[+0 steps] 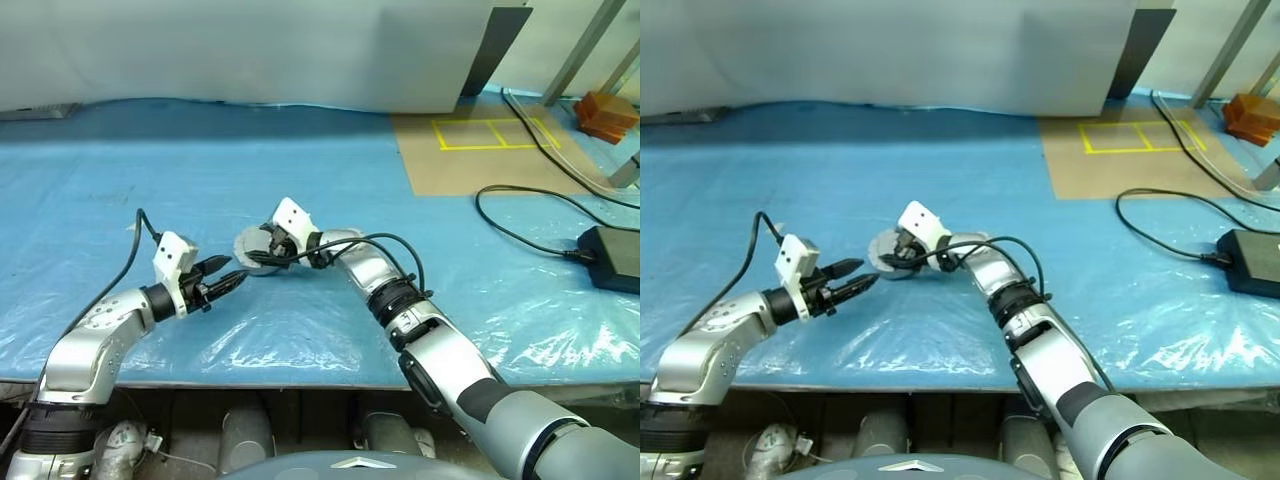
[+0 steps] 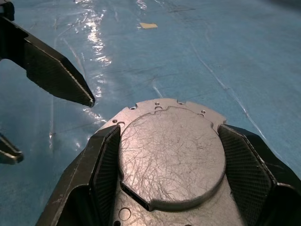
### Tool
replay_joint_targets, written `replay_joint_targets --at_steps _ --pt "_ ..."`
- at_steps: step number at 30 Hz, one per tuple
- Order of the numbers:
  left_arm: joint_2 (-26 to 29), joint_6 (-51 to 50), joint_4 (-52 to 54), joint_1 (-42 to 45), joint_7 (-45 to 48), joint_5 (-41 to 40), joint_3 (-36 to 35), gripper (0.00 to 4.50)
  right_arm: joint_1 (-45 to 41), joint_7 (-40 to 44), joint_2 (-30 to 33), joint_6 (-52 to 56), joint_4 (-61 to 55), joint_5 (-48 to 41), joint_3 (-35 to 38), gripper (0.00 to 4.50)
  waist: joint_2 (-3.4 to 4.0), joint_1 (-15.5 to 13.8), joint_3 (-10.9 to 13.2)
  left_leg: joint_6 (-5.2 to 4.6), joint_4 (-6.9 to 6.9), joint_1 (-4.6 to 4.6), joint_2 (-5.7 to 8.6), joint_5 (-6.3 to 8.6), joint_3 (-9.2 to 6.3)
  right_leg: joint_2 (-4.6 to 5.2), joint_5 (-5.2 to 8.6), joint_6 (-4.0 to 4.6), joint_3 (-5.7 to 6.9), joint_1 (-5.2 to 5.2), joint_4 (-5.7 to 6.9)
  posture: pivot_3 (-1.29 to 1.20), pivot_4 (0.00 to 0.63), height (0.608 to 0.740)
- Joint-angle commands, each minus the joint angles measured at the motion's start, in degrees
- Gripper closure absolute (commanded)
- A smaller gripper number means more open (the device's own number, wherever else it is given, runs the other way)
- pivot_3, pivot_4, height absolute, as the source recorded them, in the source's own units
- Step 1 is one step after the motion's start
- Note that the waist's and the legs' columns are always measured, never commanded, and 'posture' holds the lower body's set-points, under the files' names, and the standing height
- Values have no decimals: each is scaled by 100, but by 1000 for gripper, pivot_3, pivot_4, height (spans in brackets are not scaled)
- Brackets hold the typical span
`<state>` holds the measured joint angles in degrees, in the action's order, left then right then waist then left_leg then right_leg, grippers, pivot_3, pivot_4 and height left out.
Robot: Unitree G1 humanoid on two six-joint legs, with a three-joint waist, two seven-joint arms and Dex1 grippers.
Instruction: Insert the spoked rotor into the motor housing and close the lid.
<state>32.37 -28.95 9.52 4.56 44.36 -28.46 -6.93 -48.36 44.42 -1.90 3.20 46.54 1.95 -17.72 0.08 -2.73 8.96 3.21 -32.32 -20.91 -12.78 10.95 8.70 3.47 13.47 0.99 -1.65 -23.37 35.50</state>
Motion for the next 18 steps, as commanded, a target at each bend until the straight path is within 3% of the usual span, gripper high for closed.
replay_joint_targets --at_steps 1,11,14,18 --pt "-56 185 -121 211 -36 107 27 1713 398 60 265 426 302 237 -121 1571 0 -1 -1 0 0 -1 0 0 0 0 -9 16 0 0 -5 0 150 740" --pt "-288 744 -1097 609 -313 952 468 1713 560 79 270 365 41 289 -207 1571 31 -41 -25 23 11 -9 2 -14 6 4 -9 15 8 21 -73 0 150 740" --pt "-389 801 -1345 655 -262 939 493 2269 615 95 298 359 -11 283 -245 1571 45 -94 -33 19 14 -4 5 -11 9 12 -8 13 7 27 -70 0 150 740" --pt "-515 933 -1428 677 -395 978 466 3526 689 110 331 364 -90 284 -297 1571 47 -140 -39 -1 33 5 12 0 14 35 16 -29 11 33 -67 0 150 740"
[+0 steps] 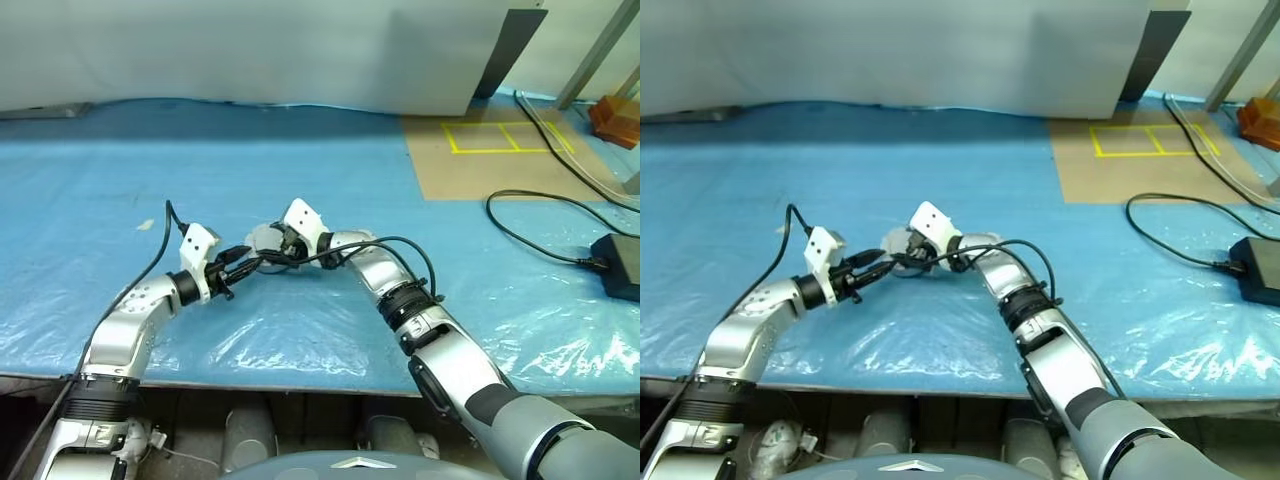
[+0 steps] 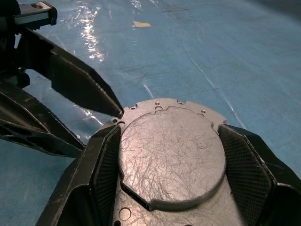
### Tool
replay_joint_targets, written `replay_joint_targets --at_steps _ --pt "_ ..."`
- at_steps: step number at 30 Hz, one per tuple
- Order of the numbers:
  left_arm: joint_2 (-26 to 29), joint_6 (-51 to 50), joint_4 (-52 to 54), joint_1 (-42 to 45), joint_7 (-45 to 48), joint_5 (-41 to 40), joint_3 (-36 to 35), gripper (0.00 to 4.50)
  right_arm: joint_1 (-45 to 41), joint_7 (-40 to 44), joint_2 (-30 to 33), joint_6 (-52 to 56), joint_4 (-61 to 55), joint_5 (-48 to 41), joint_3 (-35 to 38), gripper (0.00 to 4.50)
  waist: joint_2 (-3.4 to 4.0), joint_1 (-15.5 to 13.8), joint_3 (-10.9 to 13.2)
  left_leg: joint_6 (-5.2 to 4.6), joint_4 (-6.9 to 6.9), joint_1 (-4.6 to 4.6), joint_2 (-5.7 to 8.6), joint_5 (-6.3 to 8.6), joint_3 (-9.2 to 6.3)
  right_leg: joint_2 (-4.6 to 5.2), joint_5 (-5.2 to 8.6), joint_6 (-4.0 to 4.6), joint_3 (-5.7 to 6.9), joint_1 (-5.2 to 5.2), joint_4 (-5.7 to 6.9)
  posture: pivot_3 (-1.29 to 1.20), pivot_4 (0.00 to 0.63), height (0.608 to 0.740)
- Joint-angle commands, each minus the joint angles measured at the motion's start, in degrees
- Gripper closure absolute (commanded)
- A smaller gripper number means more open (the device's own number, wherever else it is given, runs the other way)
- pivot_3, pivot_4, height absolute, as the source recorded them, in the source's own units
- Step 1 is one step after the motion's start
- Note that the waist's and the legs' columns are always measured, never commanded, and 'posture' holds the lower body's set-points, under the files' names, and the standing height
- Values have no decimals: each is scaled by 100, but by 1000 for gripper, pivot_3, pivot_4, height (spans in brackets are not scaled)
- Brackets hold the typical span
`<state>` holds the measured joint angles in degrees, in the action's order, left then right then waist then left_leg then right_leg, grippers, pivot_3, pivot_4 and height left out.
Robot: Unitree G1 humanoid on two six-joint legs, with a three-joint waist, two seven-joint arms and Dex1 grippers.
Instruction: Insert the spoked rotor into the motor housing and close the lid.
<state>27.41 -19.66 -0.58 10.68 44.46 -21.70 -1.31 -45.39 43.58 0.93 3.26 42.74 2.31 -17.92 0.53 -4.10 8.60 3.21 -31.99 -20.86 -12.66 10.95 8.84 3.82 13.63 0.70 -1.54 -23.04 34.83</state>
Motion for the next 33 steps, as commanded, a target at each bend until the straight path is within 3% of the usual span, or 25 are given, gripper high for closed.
replay_joint_targets --at_steps 1,3,8,26,33 --pt "-69 21 -437 85 -420 215 -189 3825 410 204 55 367 266 247 -288 1571 -2 10 -11 0 9 2 3 0 2 9 1 -1 0 1 0 0 150 740" --pt "-117 -7 -428 104 -384 37 -337 4412 438 220 64 393 214 249 -302 1571 -25 17 -27 0 39 3 35 0 14 27 -1 -5 -2 -14 0 0 150 740" --pt "38 -129 -350 97 -160 -231 -617 4412 449 260 86 415 179 258 -278 1571 -36 54 -41 22 48 7 43 -15 15 29 3 15 -3 -18 -7 0 150 740" --pt "-266 198 -741 361 -213 252 -230 4412 719 617 125 668 -298 153 -399 1571 -35 -25 -42 19 69 7 63 -15 17 50 21 2 0 -4 -15 0 150 740" --pt "-400 -11 -534 463 -45 -129 -379 4412 748 542 124 713 -384 210 -396 1571 -64 80 -60 21 81 3 68 -17 16 47 24 -17 0 -14 -20 0 150 740"
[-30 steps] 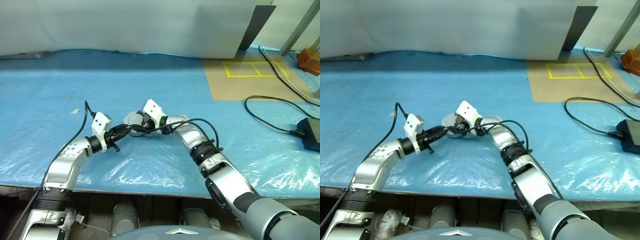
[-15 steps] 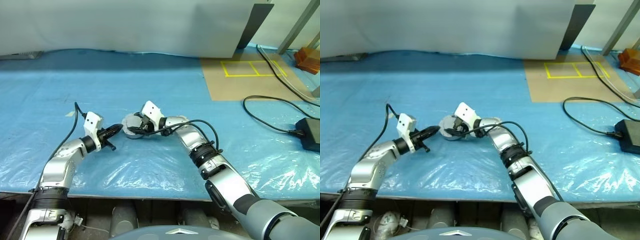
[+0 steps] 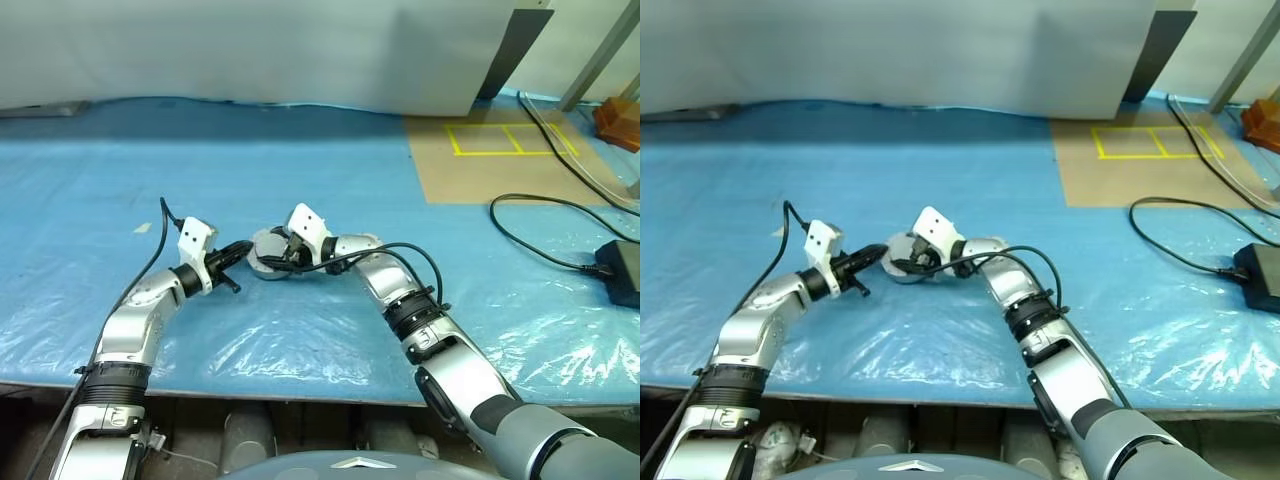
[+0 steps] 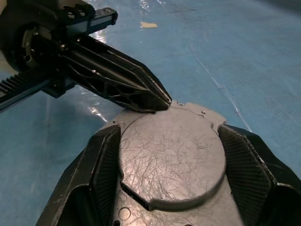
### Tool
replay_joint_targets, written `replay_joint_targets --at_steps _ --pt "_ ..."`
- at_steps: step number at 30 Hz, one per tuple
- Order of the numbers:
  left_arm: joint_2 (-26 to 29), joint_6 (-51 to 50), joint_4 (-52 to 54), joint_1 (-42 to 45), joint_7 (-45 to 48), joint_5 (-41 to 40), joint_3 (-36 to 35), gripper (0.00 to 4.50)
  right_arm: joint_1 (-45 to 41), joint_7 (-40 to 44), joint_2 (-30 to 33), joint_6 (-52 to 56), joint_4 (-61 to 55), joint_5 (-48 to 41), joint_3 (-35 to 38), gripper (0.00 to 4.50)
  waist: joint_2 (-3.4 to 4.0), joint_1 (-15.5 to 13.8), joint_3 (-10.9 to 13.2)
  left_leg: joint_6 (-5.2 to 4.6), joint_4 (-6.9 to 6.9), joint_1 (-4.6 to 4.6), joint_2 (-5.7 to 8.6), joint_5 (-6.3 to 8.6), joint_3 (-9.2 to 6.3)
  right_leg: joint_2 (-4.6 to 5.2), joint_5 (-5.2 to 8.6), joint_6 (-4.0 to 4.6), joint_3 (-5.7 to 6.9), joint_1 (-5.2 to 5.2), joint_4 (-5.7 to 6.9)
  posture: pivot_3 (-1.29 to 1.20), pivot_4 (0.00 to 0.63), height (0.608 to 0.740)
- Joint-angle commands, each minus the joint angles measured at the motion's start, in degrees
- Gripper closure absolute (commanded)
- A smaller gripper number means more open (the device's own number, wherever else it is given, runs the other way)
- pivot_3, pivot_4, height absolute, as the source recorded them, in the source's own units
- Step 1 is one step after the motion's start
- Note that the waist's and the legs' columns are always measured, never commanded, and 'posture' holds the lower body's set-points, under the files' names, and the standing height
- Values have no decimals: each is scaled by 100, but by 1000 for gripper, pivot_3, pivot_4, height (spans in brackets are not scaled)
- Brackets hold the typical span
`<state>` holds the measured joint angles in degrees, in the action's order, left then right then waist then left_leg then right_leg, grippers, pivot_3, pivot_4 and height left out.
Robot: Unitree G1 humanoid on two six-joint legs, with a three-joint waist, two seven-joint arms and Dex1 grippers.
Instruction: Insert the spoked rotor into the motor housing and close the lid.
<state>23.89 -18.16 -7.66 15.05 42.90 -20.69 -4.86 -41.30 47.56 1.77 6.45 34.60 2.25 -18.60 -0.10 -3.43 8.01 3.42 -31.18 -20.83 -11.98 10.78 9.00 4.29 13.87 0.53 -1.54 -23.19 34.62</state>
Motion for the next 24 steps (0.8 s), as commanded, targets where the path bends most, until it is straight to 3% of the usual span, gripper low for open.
replay_joint_targets --at_steps 1,12,13,16,24 --pt "-30 -248 226 26 158 -291 -30 4412 336 132 42 393 432 226 -323 1571 -1 26 -1 1 8 -2 -1 0 -2 -3 -2 -4 4 -2 0 0 150 740" --pt "185 -269 283 -205 426 39 372 4412 324 161 29 352 403 130 -223 1571 -5 62 -4 2 16 -3 -4 1 -9 -3 12 11 17 0 0 0 150 740" --pt "189 -259 278 -211 417 51 367 4450 315 143 14 365 371 98 -190 847 -6 59 -5 1 16 -4 -3 1 -9 -2 13 10 17 0 0 0 150 740" --pt "195 -241 232 -210 402 97 339 4450 292 237 18 531 222 92 -240 20 -8 64 -6 1 16 2 -4 1 -9 -2 15 13 18 7 1 0 150 740" --pt "161 -229 212 -224 385 141 335 4450 -33 -211 -43 -389 -10 -105 224 20 -7 51 -5 0 11 -5 -5 0 -8 -1 21 21 17 3 1 0 150 740"
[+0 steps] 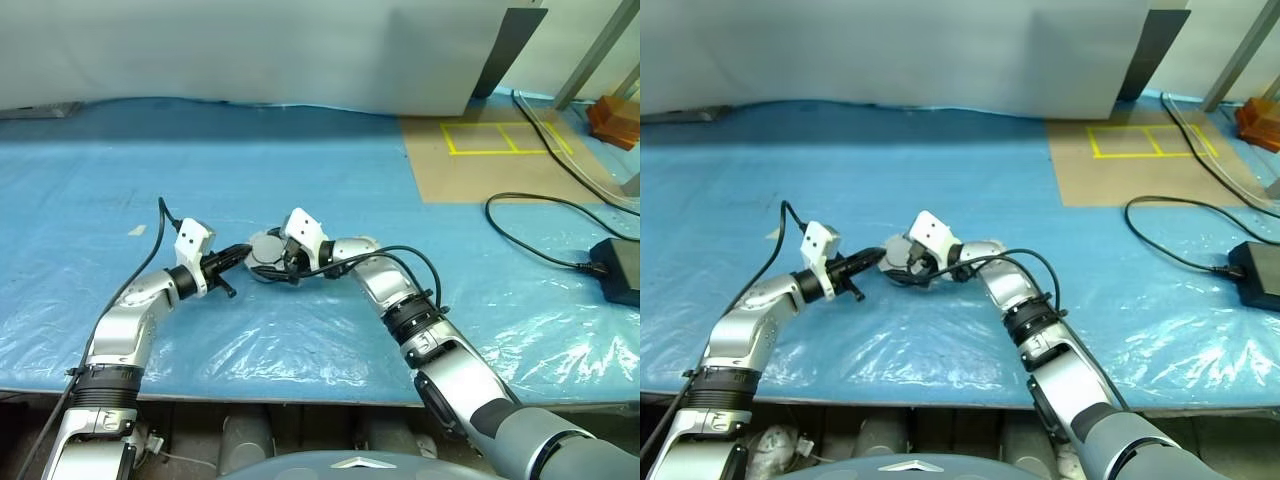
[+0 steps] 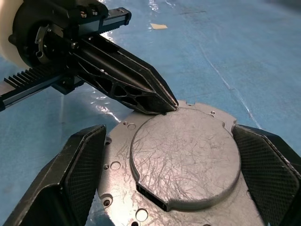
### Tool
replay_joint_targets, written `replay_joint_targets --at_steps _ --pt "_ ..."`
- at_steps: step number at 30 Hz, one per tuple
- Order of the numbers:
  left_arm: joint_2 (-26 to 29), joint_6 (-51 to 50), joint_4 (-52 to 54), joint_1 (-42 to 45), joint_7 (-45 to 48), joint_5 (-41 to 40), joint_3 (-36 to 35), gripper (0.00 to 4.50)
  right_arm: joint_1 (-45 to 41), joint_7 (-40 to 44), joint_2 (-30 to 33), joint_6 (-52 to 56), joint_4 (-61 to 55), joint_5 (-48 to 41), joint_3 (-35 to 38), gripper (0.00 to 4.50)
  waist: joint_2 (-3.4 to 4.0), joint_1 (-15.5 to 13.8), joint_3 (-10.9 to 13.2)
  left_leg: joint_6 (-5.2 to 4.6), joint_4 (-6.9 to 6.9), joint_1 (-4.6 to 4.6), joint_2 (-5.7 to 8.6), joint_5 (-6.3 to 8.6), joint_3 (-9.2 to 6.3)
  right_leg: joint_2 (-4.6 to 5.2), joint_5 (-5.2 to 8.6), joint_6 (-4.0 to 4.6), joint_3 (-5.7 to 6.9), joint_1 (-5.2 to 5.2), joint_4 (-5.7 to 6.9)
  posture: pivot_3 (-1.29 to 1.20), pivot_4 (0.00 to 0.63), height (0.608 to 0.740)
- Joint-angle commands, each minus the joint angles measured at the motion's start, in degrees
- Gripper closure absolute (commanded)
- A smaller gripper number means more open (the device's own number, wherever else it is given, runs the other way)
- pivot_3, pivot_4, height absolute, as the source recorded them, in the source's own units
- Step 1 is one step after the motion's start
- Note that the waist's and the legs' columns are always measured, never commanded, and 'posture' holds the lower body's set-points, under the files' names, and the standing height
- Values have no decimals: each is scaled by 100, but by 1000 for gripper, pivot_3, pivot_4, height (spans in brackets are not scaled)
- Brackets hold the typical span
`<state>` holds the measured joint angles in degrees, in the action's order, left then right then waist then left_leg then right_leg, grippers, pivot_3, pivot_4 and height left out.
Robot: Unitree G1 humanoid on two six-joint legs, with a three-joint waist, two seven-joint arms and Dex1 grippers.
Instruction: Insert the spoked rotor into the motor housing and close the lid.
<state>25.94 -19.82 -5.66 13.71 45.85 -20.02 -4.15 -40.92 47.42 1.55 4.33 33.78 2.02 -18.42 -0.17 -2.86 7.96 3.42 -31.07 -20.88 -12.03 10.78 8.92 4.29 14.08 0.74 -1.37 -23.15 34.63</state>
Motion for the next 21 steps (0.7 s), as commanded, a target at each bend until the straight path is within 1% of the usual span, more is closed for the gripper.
replay_joint_targets --at_steps 1,3,6,10,15,18,21 --pt "-51 -60 7 -87 82 79 262 4450 -137 -253 -22 -293 39 -116 271 20 0 -12 0 0 0 -6 0 0 0 0 0 0 1 -4 0 0 150 740" --pt "-64 -52 -7 -80 69 89 262 4450 -252 -410 -42 -457 17 -162 408 20 -2 -14 3 0 -1 -14 1 -1 -1 0 -2 -2 2 -8 1 0 150 740" --pt "-80 -40 -27 -68 56 101 258 4450 -393 -532 -121 -226 -66 -427 699 20 -3 -4 15 0 -1 -22 -1 -1 -2 -2 -13 -21 4 -17 2 0 150 740" --pt "-86 -1 -87 -55 38 129 260 4450 -475 -354 -84 617 -191 -888 1053 20 -3 -3 16 0 -2 -21 -1 -1 -3 -2 -13 -21 5 -16 3 0 150 740" --pt "-89 46 -133 -58 6 138 258 4450 -368 68 242 1940 -202 -1431 1385 20 -4 -19 17 0 -2 -23 1 -1 -7 -2 -14 -22 7 -13 3 0 150 740" --pt "-111 69 -131 -72 -22 148 283 4450 -253 170 408 2470 12 -1588 1486 20 -4 -28 17 0 -4 -23 0 -1 -8 -2 -14 -22 10 -12 3 0 150 740" --pt "-121 73 -121 -79 -34 152 297 4450 -277 61 427 2853 393 -1679 1661 20 -3 -25 18 0 -7 -22 -2 -2 -8 -3 -15 -22 12 -12 8 0 150 740"
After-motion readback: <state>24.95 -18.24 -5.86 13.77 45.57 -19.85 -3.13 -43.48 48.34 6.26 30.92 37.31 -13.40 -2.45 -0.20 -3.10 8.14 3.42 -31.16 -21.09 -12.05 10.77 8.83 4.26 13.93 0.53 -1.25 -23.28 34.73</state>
